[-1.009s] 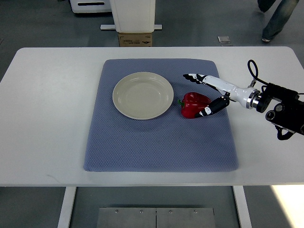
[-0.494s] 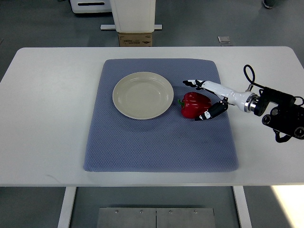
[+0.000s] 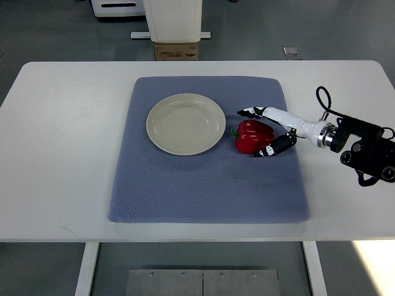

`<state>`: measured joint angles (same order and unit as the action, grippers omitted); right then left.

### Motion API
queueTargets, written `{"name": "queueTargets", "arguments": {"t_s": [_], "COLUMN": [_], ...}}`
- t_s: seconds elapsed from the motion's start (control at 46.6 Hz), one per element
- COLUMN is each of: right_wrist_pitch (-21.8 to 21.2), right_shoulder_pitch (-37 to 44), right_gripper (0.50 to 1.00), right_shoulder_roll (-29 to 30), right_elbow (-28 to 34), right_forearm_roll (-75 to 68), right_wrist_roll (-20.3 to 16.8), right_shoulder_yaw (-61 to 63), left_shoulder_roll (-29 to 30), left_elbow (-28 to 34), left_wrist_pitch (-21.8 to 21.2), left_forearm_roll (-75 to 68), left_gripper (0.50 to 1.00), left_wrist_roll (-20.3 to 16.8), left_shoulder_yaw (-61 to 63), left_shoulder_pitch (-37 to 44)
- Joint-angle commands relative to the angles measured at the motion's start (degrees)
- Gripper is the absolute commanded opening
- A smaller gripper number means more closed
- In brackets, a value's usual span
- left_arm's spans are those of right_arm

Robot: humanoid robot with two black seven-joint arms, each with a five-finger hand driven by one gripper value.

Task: Place red pepper on plate with right hand
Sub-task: 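Close the right hand fingers around the red bell pepper, then lift the pepper and carry it onto the cream plate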

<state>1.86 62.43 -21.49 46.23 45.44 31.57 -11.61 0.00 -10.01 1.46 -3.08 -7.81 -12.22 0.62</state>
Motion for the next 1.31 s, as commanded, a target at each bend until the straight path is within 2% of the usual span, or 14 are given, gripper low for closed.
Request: {"name": "queueTargets", "arguments": {"t_s": [0.0, 0.236, 0.322, 0.644, 0.816, 1.288], "right_wrist_pitch": [-0.01, -0.01, -0.01, -0.1, -0.19, -0.36], "right_shoulder_pitch": [-0.12, -0.12, -0.12, -0.12, 0.06, 4.8], "right_gripper": [0.895, 0.883, 0.864, 0.675, 0.5, 0.5], "right_shoulder_roll": [0.04, 0.13, 0.04, 0.04, 0.04, 0.74], "right_elbow": [0.0, 0.0, 0.0, -0.09, -0.09, -0.09], "right_forearm_roll": [0.0, 0.0, 0.0, 0.0, -0.09, -0.97], "right_wrist_roll": [0.07, 0.34, 0.34, 0.34, -0.19, -2.47], "right_shoulder_yaw": [0.01, 0.01, 0.01, 0.01, 0.09, 0.97], "left_shoulder_roll": [0.0, 0.0, 0.0, 0.0, 0.0, 0.0], "left_elbow": [-0.01, -0.01, -0.01, -0.01, -0.01, -0.01], "left_wrist_pitch": [0.04, 0.04, -0.05, 0.04, 0.04, 0.04], "left_forearm_roll": [0.0, 0.0, 0.0, 0.0, 0.0, 0.0], "left_gripper": [1.0, 1.0, 1.0, 1.0, 1.0, 1.0], "left_wrist_roll": [-0.01, -0.01, -0.01, -0.01, -0.01, -0.01], "left_shoulder_yaw": [0.0, 0.0, 0.0, 0.0, 0.0, 0.0], "left_shoulder_pitch": [0.0, 0.0, 0.09, 0.0, 0.0, 0.0]}}
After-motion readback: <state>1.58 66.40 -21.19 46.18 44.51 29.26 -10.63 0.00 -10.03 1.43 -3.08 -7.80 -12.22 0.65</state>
